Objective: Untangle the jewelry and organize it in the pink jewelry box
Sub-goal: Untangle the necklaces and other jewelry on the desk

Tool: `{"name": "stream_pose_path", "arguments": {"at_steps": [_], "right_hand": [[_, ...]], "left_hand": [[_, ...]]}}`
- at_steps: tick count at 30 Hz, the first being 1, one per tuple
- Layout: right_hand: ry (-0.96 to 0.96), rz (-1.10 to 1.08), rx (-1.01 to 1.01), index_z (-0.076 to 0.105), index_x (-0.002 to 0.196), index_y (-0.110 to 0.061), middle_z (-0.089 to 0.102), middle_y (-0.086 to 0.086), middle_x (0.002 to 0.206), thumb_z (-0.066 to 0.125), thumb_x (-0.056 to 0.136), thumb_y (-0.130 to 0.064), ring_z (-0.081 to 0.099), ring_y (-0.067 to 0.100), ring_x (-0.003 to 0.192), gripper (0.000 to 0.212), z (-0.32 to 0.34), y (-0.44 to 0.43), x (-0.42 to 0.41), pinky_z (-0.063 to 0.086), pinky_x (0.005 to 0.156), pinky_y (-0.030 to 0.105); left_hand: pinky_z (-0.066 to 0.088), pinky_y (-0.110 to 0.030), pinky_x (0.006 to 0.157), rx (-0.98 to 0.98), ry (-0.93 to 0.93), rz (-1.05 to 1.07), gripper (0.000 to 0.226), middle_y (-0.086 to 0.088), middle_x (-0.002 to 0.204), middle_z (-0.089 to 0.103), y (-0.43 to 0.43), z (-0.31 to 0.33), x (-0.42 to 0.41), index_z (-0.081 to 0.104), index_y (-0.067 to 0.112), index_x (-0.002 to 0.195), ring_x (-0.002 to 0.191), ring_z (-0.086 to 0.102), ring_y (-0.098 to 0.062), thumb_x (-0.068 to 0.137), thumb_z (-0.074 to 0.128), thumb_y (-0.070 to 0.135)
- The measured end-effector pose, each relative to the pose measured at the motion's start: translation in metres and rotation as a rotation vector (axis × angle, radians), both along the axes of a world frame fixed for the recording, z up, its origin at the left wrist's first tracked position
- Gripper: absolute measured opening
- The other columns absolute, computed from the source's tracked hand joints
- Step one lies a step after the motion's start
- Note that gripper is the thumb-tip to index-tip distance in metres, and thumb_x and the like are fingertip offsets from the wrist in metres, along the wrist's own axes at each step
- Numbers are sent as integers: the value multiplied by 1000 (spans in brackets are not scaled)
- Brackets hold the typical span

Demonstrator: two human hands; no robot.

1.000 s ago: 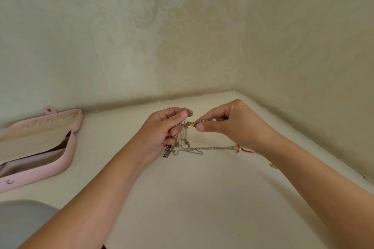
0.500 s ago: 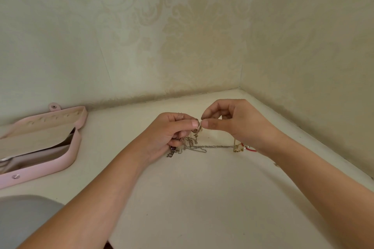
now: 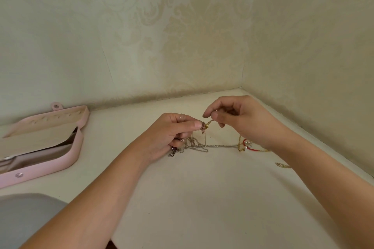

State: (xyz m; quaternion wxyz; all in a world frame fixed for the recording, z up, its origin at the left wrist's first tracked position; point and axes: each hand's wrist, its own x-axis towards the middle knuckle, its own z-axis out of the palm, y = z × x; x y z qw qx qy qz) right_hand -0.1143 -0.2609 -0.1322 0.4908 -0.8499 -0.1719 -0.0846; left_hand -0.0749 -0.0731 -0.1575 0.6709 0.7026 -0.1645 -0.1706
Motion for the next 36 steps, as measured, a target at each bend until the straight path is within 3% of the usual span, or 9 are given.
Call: {"name": "stream_pose_path", "arguments": {"at_steps": [5, 9, 11, 16, 21, 28, 31, 34, 36], "right_hand": [[-80, 1, -104, 71, 86, -27, 37, -11, 49, 60, 91, -19, 32, 7, 46, 15, -1, 5, -2, 26, 46, 11], [-152, 40, -130, 74, 86, -28, 48, -16, 60, 63, 89, -17, 40, 5, 52, 16, 0, 7, -3, 31, 52, 10], [-184, 49, -143, 75, 87, -31, 44, -12, 62, 68, 85, -19, 40, 5, 55, 14, 1, 6, -3, 31, 54, 11], [-322, 14, -324, 78, 90, -27, 31, -7, 61, 78, 75, -17, 39, 3, 54, 18, 2, 7, -4, 30, 49, 9], [-455, 6, -457, 77, 88, -28, 28, -14, 60, 80, 72, -24, 40, -1, 57, 17, -5, 8, 1, 31, 53, 10], [-478, -54, -519, 76, 89, -29, 32, -13, 62, 76, 77, -29, 37, 2, 52, 12, -6, 11, 2, 26, 50, 14], [-418, -68, -425, 75, 89, -26, 38, -13, 68, 72, 80, -28, 43, -3, 63, 9, -8, 12, 2, 33, 59, 11], [-198, -33, -252, 70, 85, -26, 47, -15, 93, 68, 84, -27, 46, -10, 85, 2, -11, 11, 3, 33, 72, 5], [-85, -30, -190, 65, 83, -24, 54, -20, 96, 63, 89, -25, 49, -12, 90, 6, -12, 10, 5, 36, 77, 5]], "left_hand": [[18, -16, 40, 1, 43, -11, 11, 6, 47, 38, 0, -1, 2, 68, 19, 59, 41, 28, -4, 69, 68, 20], [17, -13, 38, -15, 92, -11, 9, 7, 45, 40, 1, -2, 3, 63, 9, 76, 40, 29, -2, 84, 60, 8], [18, -13, 36, -16, 105, -9, 10, 6, 44, 41, 1, -2, 3, 63, 6, 81, 41, 28, -2, 88, 56, 4], [16, -13, 35, 7, 123, -4, 37, 4, 44, 40, 0, -3, 3, 71, 15, 62, 40, 26, -3, 91, 52, 0], [14, -12, 35, 42, 129, -5, 23, 5, 43, 39, -1, -2, 3, 64, 9, 74, 39, 24, -2, 91, 52, 1], [13, -13, 34, 10, 150, -10, 42, 6, 42, 35, -1, -3, 3, 69, 15, 57, 37, 24, -2, 92, 50, 1], [12, -13, 35, -24, 155, -19, 30, 6, 43, 36, 0, -2, 3, 64, 14, 62, 39, 22, -2, 89, 55, 6], [16, -12, 34, 4, 124, -27, 13, 6, 46, 40, -1, -2, 4, 61, 9, 74, 41, 24, -2, 86, 59, 13], [18, -12, 34, 29, 104, -20, 9, 5, 48, 42, -2, -3, 4, 60, 6, 86, 41, 27, -2, 90, 57, 14]]}}
